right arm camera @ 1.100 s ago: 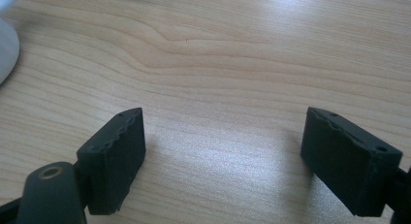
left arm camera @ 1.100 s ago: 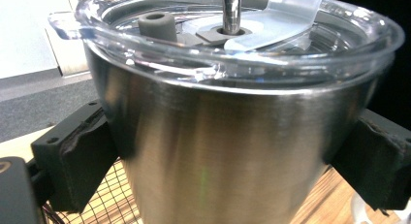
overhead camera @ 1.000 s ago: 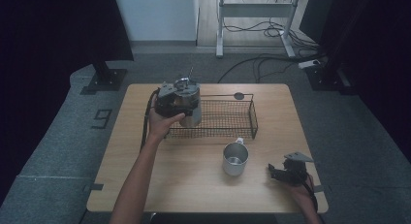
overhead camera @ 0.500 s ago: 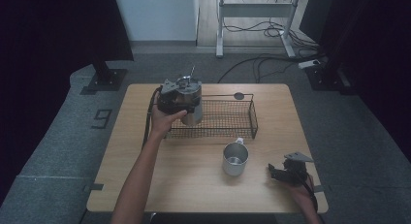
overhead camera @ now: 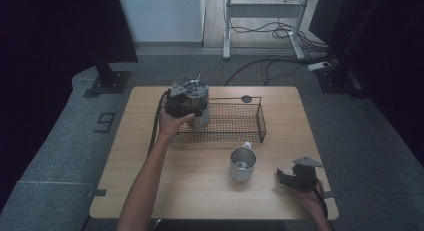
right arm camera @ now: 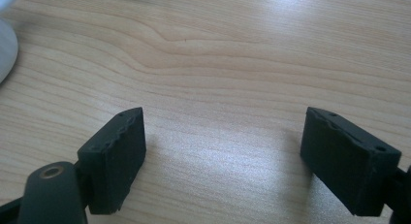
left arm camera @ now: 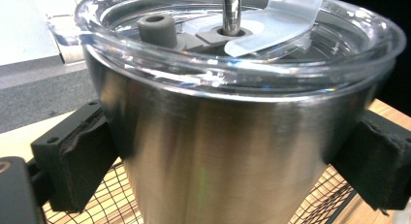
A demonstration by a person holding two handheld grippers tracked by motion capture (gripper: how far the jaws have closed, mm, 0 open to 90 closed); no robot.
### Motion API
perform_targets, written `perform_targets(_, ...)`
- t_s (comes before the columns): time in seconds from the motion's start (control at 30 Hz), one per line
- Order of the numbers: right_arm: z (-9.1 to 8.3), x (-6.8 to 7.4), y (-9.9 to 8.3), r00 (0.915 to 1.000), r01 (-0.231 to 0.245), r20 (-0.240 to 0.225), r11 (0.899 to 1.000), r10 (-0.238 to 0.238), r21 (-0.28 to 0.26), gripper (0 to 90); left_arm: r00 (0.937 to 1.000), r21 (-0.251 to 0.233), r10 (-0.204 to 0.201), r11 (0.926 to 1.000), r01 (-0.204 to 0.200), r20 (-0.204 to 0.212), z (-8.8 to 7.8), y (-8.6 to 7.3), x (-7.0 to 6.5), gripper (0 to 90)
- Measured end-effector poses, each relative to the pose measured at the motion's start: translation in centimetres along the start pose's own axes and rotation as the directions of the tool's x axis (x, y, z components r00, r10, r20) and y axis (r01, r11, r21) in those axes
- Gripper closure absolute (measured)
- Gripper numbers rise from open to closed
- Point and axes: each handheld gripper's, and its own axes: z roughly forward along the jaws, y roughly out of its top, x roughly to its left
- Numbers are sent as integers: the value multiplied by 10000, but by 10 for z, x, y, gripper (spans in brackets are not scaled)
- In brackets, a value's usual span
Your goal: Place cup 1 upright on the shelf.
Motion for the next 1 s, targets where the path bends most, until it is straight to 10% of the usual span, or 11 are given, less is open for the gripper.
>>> perform_targets(1.0,0,0,0,10000,-2,8,10000,2,2,163,9998,504,-153,9986,159,-119,22,-24,2,43)
